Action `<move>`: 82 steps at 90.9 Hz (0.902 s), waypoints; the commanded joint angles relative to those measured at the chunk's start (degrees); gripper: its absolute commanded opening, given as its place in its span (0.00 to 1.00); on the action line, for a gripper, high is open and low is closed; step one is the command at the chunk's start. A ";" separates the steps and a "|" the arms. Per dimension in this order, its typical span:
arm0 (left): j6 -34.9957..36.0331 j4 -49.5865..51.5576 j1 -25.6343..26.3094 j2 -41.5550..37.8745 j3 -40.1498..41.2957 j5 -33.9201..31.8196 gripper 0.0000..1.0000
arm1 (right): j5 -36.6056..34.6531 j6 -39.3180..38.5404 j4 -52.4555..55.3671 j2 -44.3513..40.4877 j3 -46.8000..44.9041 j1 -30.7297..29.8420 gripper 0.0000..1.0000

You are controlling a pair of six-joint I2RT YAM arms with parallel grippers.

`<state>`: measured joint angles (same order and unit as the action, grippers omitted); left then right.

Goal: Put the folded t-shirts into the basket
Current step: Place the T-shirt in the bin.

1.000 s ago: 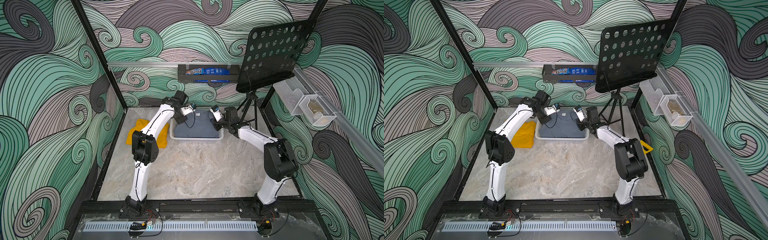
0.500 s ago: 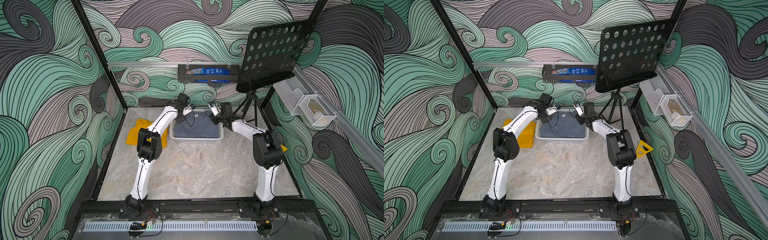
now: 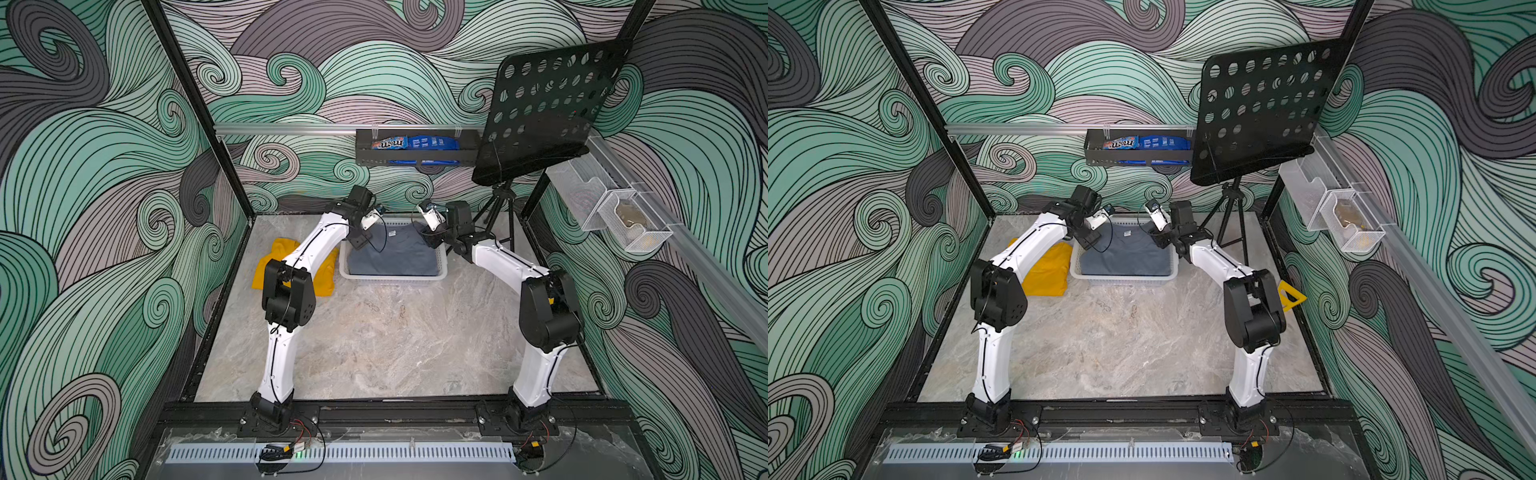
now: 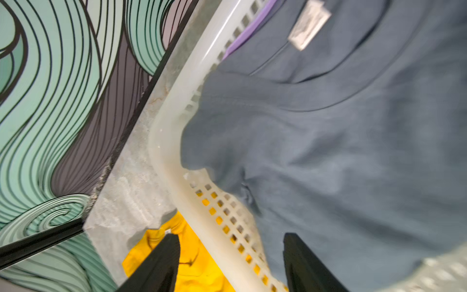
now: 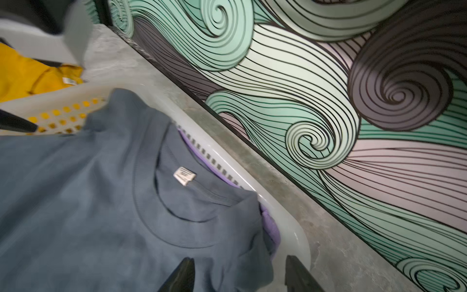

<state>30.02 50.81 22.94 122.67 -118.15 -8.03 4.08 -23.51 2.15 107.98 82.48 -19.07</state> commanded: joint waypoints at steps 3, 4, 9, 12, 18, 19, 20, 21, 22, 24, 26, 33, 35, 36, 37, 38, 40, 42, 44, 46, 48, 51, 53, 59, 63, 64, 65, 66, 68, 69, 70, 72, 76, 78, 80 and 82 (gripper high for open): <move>-4.75 -1.66 -0.35 -1.50 2.12 11.23 0.64 | 2.46 1.50 -0.70 1.73 -0.80 -1.10 0.54; -4.95 -1.67 -0.35 -1.04 1.86 11.34 0.64 | 2.45 1.65 -0.68 2.03 -0.73 -1.08 0.53; -6.16 -1.67 -0.35 0.91 0.63 11.27 0.63 | 1.86 2.39 -0.59 3.34 -0.18 -0.97 0.52; -6.87 -1.67 -0.42 2.07 -0.36 10.94 0.62 | 1.59 2.74 -0.43 4.24 0.40 -0.80 0.51; -7.94 -1.72 -0.59 4.93 -2.24 10.69 0.59 | 1.32 3.27 0.27 6.49 1.75 -0.21 0.49; -8.17 -1.74 -0.64 5.33 -2.60 10.68 0.59 | 1.26 3.37 0.38 6.82 1.95 -0.11 0.49; -8.37 -1.80 -0.63 5.84 -2.87 10.67 0.59 | 1.10 3.46 0.47 7.29 2.19 -0.05 0.49; -8.52 -1.87 -0.67 6.10 -3.14 10.67 0.59 | 0.97 3.55 0.52 7.75 2.48 0.10 0.49; -8.63 -1.95 -0.68 6.62 -3.40 10.58 0.59 | 0.95 3.73 0.64 8.15 2.85 0.18 0.49; -8.83 -2.12 -0.76 7.52 -4.02 10.41 0.58 | 0.76 3.91 0.94 8.99 3.50 0.35 0.49; -8.92 -2.25 -0.78 8.53 -4.68 10.16 0.58 | 0.47 4.06 1.41 9.96 4.25 0.55 0.48; -9.32 -2.18 -1.07 11.74 -7.34 9.71 0.58 | -0.30 3.81 4.26 13.80 7.57 0.90 0.48; -9.49 -2.02 -1.17 12.77 -8.10 9.57 0.58 | -0.65 3.66 5.12 14.75 8.50 0.95 0.48; -9.60 -1.89 -1.24 13.12 -8.48 9.55 0.58 | -0.83 3.57 5.53 15.21 8.98 0.96 0.48; -9.75 -1.83 -1.28 13.65 -8.97 9.54 0.58 | -0.87 3.43 5.86 15.62 9.31 0.96 0.48; -9.82 -1.62 -1.30 14.22 -9.40 9.62 0.58 | -1.02 3.32 6.16 15.96 9.60 0.96 0.48; -9.94 -1.31 -1.47 15.00 -10.20 9.64 0.59 | -1.14 3.08 6.69 16.69 10.13 1.01 0.48; -10.04 -0.77 -1.51 15.74 -11.04 9.69 0.59 | -1.10 2.89 7.02 17.25 10.50 0.98 0.49; -10.06 -0.42 -1.59 16.54 -11.79 9.70 0.59 | -1.14 2.64 7.46 17.72 10.90 0.97 0.49; -10.02 0.09 -1.58 17.23 -12.40 9.70 0.60 | -1.08 2.36 7.92 18.14 11.36 1.03 0.50; -10.06 0.50 -1.58 17.57 -12.97 9.70 0.60 | -1.00 2.14 8.47 18.34 11.84 1.00 0.50; -10.07 1.16 -1.58 17.89 -13.54 9.72 0.60 | -0.84 1.62 9.32 18.61 12.55 0.97 0.51; -10.00 1.38 -1.58 17.81 -13.76 9.75 0.61 | -0.59 1.25 9.88 18.57 12.95 0.99 0.52; -9.85 2.14 -1.58 16.65 -13.94 10.12 0.62 | -0.24 0.22 11.28 17.72 13.87 1.17 0.54; -9.67 2.92 -1.59 15.16 -13.87 10.68 0.63 | 0.38 -0.39 12.03 16.58 14.11 1.22 0.55; -9.60 3.17 -1.63 14.76 -13.87 10.81 0.63 | 0.57 -0.48 12.23 16.17 14.11 1.22 0.56; -9.57 3.34 -1.61 14.29 -13.91 10.96 0.63 | 0.80 -0.70 12.38 15.79 14.07 1.27 0.57; -9.51 3.65 -1.59 13.92 -13.89 11.17 0.64 | 1.00 -0.82 12.58 15.38 14.05 1.34 0.57; -9.34 4.05 -1.58 13.08 -13.91 11.50 0.64 | 1.41 -1.10 12.89 14.55 13.92 1.34 0.58; -9.26 4.26 -1.63 12.75 -13.84 11.57 0.64 | 1.61 -1.32 13.02 14.02 13.75 1.37 0.59; -9.18 4.55 -1.65 12.27 -13.81 11.64 0.65 | 1.98 -1.47 13.12 13.48 13.63 1.35 0.59; -8.92 4.93 -1.62 11.13 -13.78 11.75 0.66 | 2.42 -1.81 13.44 12.65 13.31 1.32 0.60; -8.53 6.15 -1.63 9.09 -13.63 11.82 0.67 | 3.84 -2.51 13.91 9.91 12.36 1.33 0.63; -8.21 6.79 -1.64 8.09 -13.37 11.70 0.68 | 4.72 -2.86 14.12 8.39 11.83 1.32 0.64; -7.96 7.38 -1.66 7.12 -13.10 11.50 0.68 | 5.66 -3.08 14.37 7.09 10.97 1.32 0.65; -7.67 8.04 -1.67 6.02 -12.79 11.21 0.70 | 6.27 -3.27 14.61 5.66 10.08 1.32 0.67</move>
<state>21.19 54.00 21.78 137.14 -129.93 2.09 5.45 -24.51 14.04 123.04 94.63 -18.02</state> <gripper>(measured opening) 0.674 0.639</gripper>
